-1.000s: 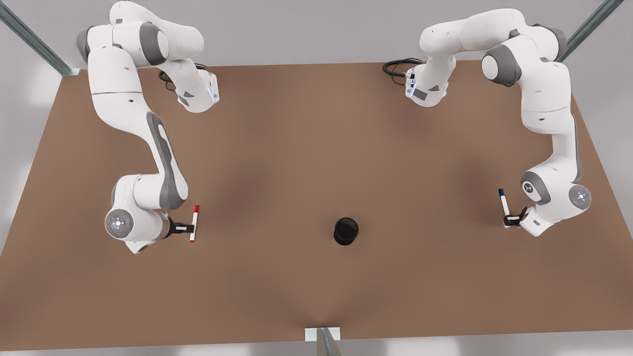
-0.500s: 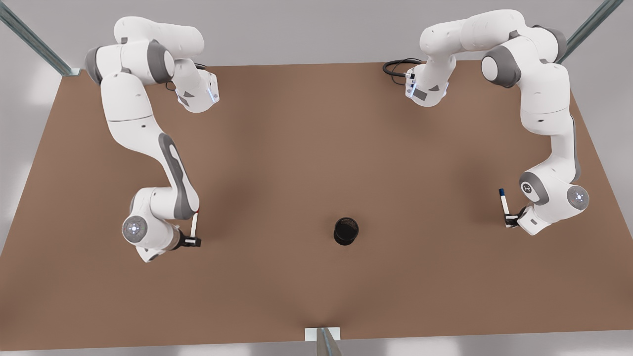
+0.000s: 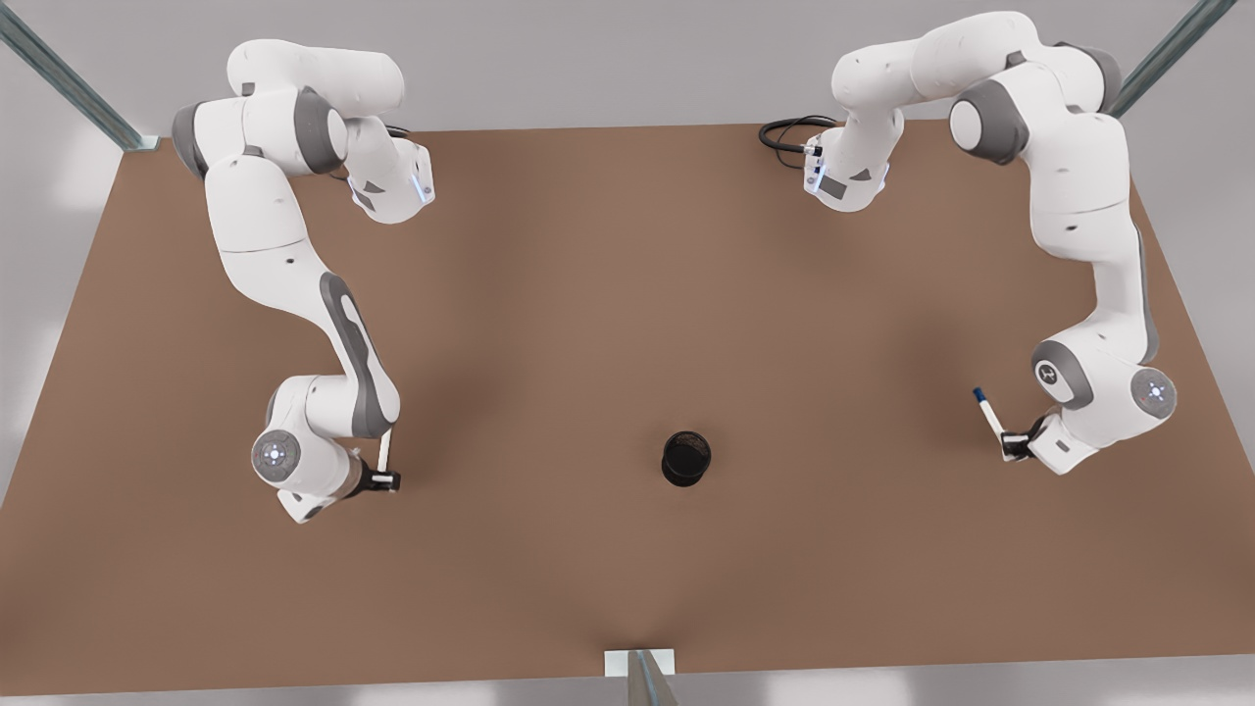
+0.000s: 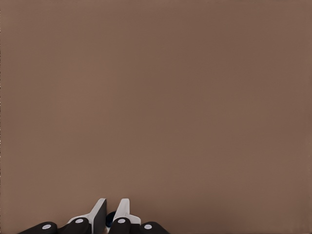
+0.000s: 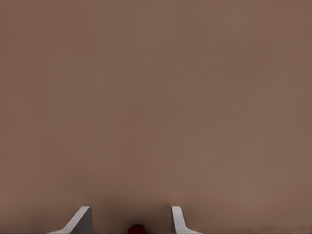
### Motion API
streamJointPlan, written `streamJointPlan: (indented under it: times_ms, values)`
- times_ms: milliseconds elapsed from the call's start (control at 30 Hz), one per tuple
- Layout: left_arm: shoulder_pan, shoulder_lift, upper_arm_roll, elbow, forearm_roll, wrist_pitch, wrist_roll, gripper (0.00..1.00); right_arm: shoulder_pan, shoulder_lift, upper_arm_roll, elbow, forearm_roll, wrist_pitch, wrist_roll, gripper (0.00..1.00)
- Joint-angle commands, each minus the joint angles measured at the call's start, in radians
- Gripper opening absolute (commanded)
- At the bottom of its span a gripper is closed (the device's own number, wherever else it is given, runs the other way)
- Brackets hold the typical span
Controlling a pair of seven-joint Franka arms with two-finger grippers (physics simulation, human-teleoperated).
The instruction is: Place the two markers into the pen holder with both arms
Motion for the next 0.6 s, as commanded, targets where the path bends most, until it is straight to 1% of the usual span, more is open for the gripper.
streamJointPlan:
  times_ms: [0, 33, 67, 200, 267, 333, 433, 467, 567]
  values:
    - [-0.013, -0.013, 0.000, 0.008, 0.013, -0.072, -0.080, 0.21, -0.001, -0.004, 0.001, -0.008, 0.003, 0.008, -0.056, 0.67]
    - [-0.016, -0.030, -0.017, 0.011, 0.097, -0.081, -0.168, 0.21, 0.001, -0.008, 0.001, -0.020, 0.003, 0.011, -0.059, 0.67]
    - [-0.023, -0.037, -0.026, 0.037, 0.123, -0.130, -0.209, 0.21, -0.002, -0.010, 0.009, -0.031, 0.003, 0.013, -0.057, 0.67]
    - [-0.042, -0.062, -0.037, 0.094, 0.163, -0.236, -0.269, 0.21, -0.005, -0.013, 0.017, -0.035, 0.003, 0.010, -0.056, 0.64]
    - [-0.042, -0.067, -0.043, 0.103, 0.169, -0.254, -0.285, 0.21, -0.005, -0.016, 0.017, -0.035, 0.003, 0.005, -0.056, 0.63]
    - [-0.044, -0.070, -0.063, 0.126, 0.176, -0.289, -0.323, 0.21, -0.007, -0.016, 0.017, -0.035, 0.005, 0.005, -0.051, 0.55]
    - [-0.042, -0.085, -0.082, 0.133, 0.173, -0.291, -0.334, 0.21, -0.007, -0.016, 0.017, -0.035, 0.005, 0.001, -0.048, 0.48]
    - [-0.042, -0.091, -0.105, 0.133, 0.173, -0.291, -0.352, 0.21, -0.008, -0.016, 0.017, -0.035, 0.005, 0.001, -0.050, 0.46]
    - [-0.049, -0.080, -0.198, 0.201, 0.176, -0.294, -0.444, 0.21, -0.011, -0.016, 0.020, -0.035, 0.005, -0.001, -0.049, 0.42]
